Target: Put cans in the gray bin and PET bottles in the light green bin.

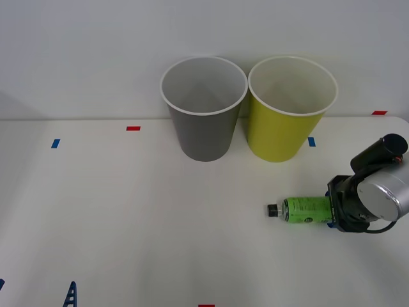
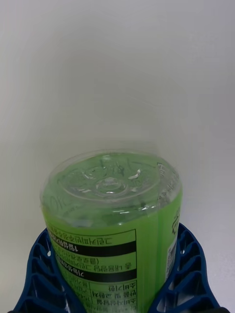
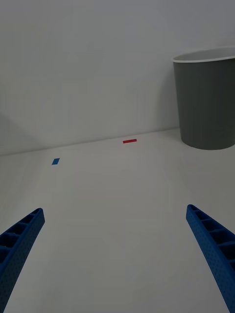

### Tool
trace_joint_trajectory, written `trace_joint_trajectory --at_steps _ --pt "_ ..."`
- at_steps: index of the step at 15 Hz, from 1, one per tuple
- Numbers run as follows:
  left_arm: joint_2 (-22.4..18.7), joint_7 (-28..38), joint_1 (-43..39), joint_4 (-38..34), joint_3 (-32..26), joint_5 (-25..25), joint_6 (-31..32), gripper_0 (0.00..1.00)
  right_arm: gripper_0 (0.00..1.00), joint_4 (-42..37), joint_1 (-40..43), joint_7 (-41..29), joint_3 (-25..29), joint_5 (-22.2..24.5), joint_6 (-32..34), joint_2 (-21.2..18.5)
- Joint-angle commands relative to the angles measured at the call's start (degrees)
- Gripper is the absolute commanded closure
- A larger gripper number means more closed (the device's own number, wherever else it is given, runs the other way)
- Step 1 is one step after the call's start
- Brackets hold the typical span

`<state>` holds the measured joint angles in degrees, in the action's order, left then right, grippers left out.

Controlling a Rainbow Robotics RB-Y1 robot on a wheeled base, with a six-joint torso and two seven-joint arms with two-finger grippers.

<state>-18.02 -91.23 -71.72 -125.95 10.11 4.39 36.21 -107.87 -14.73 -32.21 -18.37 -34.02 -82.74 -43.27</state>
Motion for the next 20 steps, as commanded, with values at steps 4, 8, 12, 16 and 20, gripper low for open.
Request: trace_joint_trajectory --at_steps 4,8,12,16,20 --pt "0.0 0.0 0.0 0.0 0.0 0.0 0.0 0.00 1.00 -10.2 5.5 19.5 6.1 6.8 -0.2 3.7" --pt "0.0 0.0 0.0 0.0 0.0 0.0 0.0 0.00 1.00 -18.6 11.1 40.2 11.1 13.2 -0.2 7.3" --pt "0.0 0.0 0.0 0.0 0.0 0.0 0.0 0.00 1.00 -29.2 18.0 61.0 17.3 19.0 -0.2 13.3" --pt "0.0 0.0 0.0 0.0 0.0 0.0 0.0 0.00 1.00 -37.7 20.5 78.4 20.9 25.0 0.3 20.1" --pt "0.0 0.0 0.0 0.0 0.0 0.0 0.0 0.00 1.00 -41.0 20.9 95.5 21.0 31.8 5.4 24.5"
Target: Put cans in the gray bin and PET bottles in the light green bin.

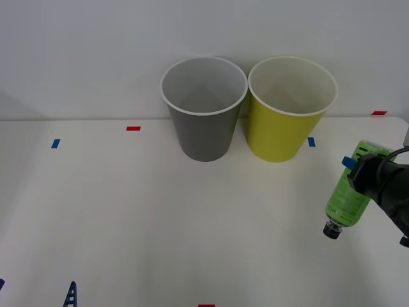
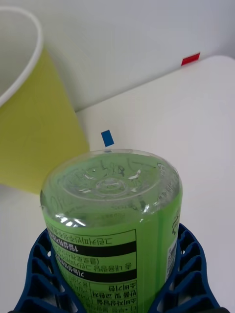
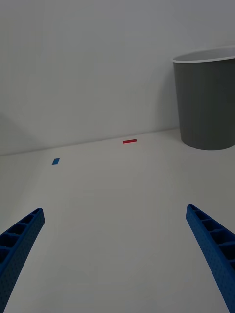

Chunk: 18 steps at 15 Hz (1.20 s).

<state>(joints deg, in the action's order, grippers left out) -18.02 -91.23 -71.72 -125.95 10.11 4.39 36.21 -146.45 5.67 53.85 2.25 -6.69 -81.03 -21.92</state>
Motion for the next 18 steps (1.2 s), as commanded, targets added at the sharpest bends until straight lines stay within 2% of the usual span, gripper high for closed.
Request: trace_joint_trajectory --at_steps 1,5,8,10,12,18 --pt "0.0 0.0 0.0 0.0 0.0 0.0 0.0 0.00 1.00 -3.2 0.5 13.0 0.7 5.4 4.6 4.1" --pt "0.0 0.0 0.0 0.0 0.0 0.0 0.0 0.00 1.00 -3.5 0.6 22.7 2.5 6.1 4.7 6.5" --pt "0.0 0.0 0.0 0.0 0.0 0.0 0.0 0.00 1.00 -3.5 -0.3 22.8 2.3 7.7 4.6 7.9" --pt "0.0 0.0 0.0 0.0 0.0 0.0 0.0 0.00 1.00 -3.5 -3.3 23.0 1.5 10.7 1.4 8.7" --pt "0.0 0.0 0.0 0.0 0.0 0.0 0.0 0.00 1.00 -3.5 -4.9 23.1 2.2 10.9 -1.2 9.6" --pt "0.0 0.0 0.0 0.0 0.0 0.0 0.0 0.00 1.00 -3.5 -14.3 22.2 0.9 10.8 -1.3 7.3"
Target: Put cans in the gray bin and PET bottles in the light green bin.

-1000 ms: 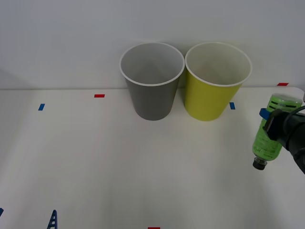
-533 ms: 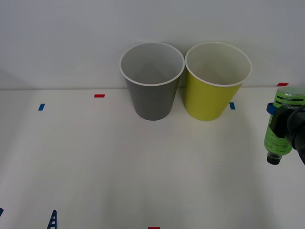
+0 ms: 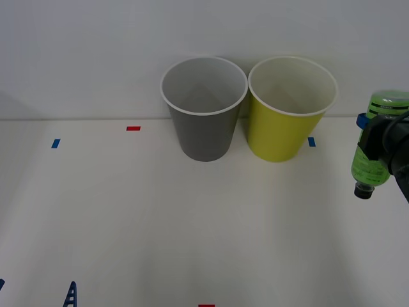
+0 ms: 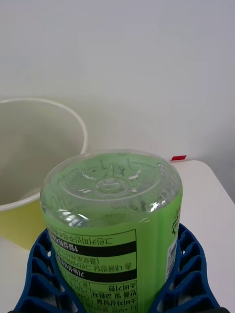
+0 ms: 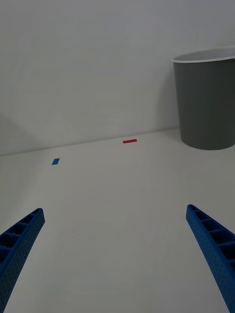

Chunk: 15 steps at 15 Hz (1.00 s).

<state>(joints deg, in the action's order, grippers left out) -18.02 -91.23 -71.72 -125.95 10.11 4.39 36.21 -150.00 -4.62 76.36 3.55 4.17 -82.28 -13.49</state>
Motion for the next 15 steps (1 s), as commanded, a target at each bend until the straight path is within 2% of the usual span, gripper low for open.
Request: trace_joint_trajectory --at_steps 1,5,7,12,15 --pt "0.0 0.0 0.0 0.0 0.0 0.0 0.0 0.00 1.00 0.0 -5.5 -0.5 -1.3 0.6 -0.1 -1.8" --pt "0.0 0.0 0.0 0.0 0.0 0.0 0.0 0.00 1.00 0.0 -12.0 -1.3 -2.2 3.8 -0.1 -3.5" --pt "0.0 0.0 0.0 0.0 0.0 0.0 0.0 0.00 1.00 0.0 -15.3 -1.6 -2.5 3.2 -0.1 -3.7" --pt "0.0 0.0 0.0 0.0 0.0 0.0 0.0 0.00 1.00 0.0 -23.2 -2.7 -1.3 -4.7 0.1 -3.6" --pt "0.0 0.0 0.0 0.0 0.0 0.0 0.0 0.00 1.00 0.4 -26.1 -2.8 0.7 -7.2 4.4 -4.3"
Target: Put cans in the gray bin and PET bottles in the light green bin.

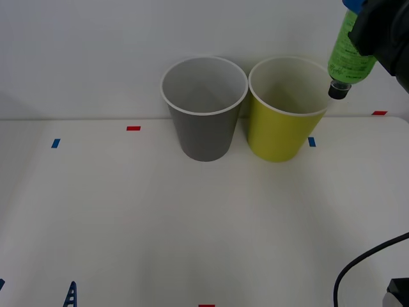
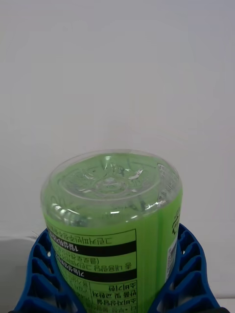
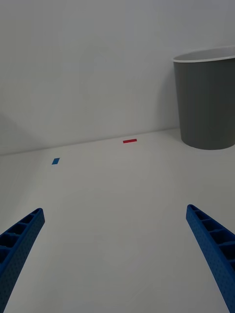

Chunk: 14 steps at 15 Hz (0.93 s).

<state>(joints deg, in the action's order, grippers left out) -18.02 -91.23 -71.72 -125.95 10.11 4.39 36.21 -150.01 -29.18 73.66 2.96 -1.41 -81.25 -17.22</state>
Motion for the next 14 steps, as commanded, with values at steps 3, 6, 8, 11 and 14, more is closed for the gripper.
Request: trace_joint_trajectory --at_steps 3,6,8,11,14 --pt "0.0 0.0 0.0 0.0 0.0 0.0 0.0 0.00 1.00 8.2 -1.8 0.3 3.3 -5.2 11.6 -1.9" --pt "0.0 0.0 0.0 0.0 0.0 0.0 0.0 0.00 1.00 15.6 -1.9 0.3 3.5 -6.5 19.8 -3.8" --pt "0.0 0.0 0.0 0.0 0.0 0.0 0.0 0.00 1.00 19.1 -2.0 0.3 3.5 -7.2 22.9 -4.9" --pt "0.0 0.0 0.0 0.0 0.0 0.0 0.0 0.00 1.00 23.2 -2.0 0.3 2.8 -9.5 26.8 -6.8" --pt "0.0 0.0 0.0 0.0 0.0 0.0 0.0 0.00 1.00 24.9 -1.9 0.0 1.3 -9.5 27.5 -8.6"
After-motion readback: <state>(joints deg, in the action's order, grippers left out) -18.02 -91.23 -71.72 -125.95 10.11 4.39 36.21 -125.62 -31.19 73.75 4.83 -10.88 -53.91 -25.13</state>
